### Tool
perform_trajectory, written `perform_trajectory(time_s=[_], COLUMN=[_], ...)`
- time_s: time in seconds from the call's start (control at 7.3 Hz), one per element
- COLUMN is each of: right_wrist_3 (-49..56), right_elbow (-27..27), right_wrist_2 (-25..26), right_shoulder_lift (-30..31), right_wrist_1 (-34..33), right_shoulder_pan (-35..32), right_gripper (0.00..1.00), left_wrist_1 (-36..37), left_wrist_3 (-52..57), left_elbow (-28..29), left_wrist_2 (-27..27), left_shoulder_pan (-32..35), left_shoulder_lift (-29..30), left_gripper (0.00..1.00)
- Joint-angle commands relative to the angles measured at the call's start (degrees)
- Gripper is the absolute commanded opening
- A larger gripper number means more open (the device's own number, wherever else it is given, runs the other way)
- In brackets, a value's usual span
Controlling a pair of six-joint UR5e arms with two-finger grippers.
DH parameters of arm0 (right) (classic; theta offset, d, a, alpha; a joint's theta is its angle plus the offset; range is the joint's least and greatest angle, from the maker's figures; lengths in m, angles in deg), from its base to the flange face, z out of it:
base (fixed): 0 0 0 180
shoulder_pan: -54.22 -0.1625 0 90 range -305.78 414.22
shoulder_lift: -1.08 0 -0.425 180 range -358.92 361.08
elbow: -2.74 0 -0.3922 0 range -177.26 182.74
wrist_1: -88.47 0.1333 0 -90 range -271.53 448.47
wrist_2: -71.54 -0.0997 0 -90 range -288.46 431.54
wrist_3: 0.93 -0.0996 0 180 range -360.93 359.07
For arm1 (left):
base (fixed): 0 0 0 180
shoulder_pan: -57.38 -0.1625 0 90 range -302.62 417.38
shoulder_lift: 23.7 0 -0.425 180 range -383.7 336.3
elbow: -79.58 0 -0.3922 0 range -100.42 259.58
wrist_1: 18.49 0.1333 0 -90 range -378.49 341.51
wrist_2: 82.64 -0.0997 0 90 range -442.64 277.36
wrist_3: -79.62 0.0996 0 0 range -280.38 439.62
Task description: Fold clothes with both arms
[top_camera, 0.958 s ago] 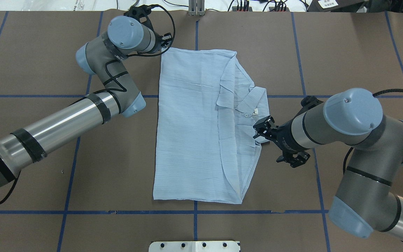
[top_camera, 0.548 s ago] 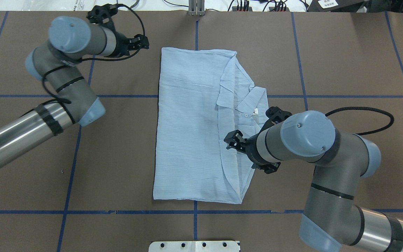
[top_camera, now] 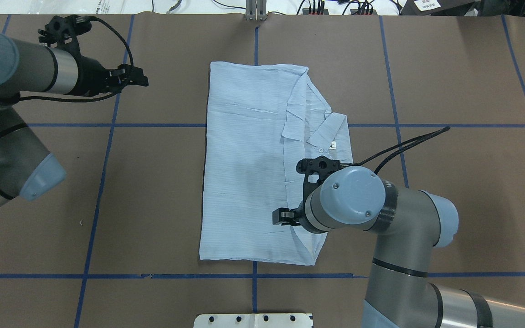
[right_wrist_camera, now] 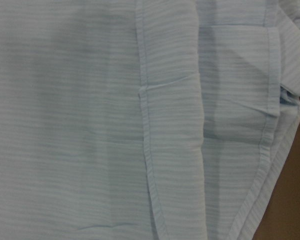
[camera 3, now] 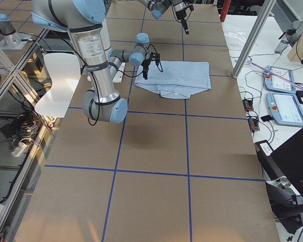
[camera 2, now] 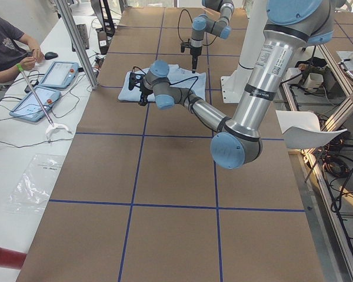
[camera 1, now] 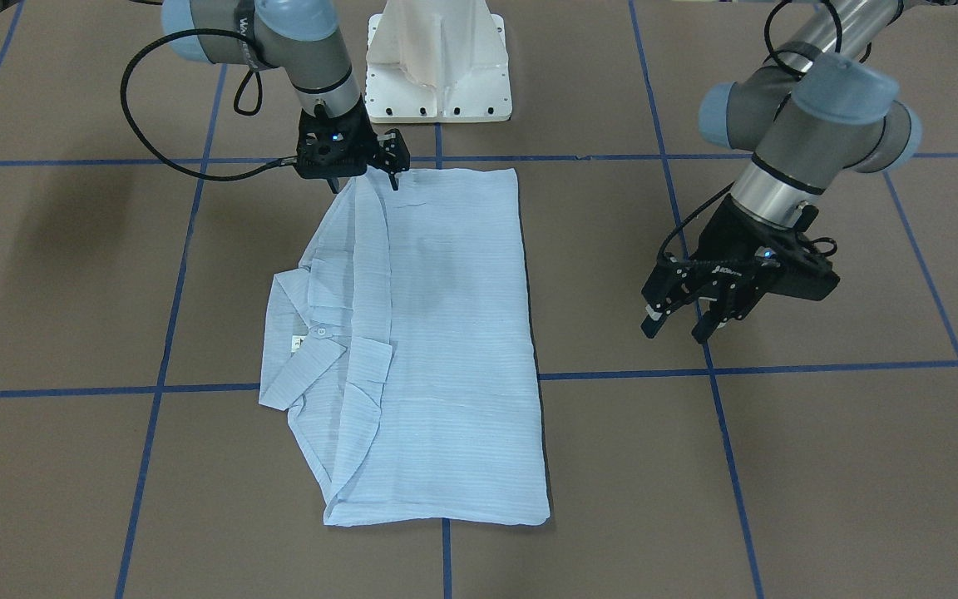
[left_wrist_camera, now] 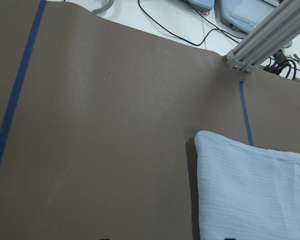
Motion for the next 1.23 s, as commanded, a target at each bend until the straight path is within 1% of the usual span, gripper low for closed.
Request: perform_trajectory(time_s=[0.0, 0.14, 0.41, 0.68, 0.96, 1.1], right_wrist_3=[14.1, 17.3, 20.0, 20.8, 24.3, 25.2], right_elbow=[-4.9, -5.9, -5.3, -4.6, 1.7, 2.5], right_wrist_2=[0.8, 0.8, 1.1, 1.3, 1.2, 1.3], right_shoulder_lift=[-2.3, -2.4, -1.9, 0.1, 5.1, 5.6], right_wrist_1=[-2.6, -3.2, -8.2, -10.4, -12.6, -15.5], right_shoulder_pan=[1.0, 1.0, 0.4, -0.2, -1.2, -1.8], right_gripper=[1.00, 1.00, 1.00, 1.00, 1.00, 1.00], left_wrist_1=[4.8, 4.8, 4.8, 4.8, 4.8, 4.8], left_wrist_3=[0.2, 0.0, -0.3, -0.4, -0.9, -1.3], left_elbow=[-4.9, -4.8, -4.6, -4.6, -4.4, -4.4], left_wrist_2=[0.1, 0.1, 0.1, 0.2, 0.1, 0.1], left_shoulder_pan=[0.0, -0.1, -0.4, -0.5, -0.5, -0.6], left_shoulder_lift=[-2.6, -2.6, -2.6, -2.5, -1.9, -1.8], left_gripper=[0.83, 0.83, 0.83, 0.84, 0.84, 0.84])
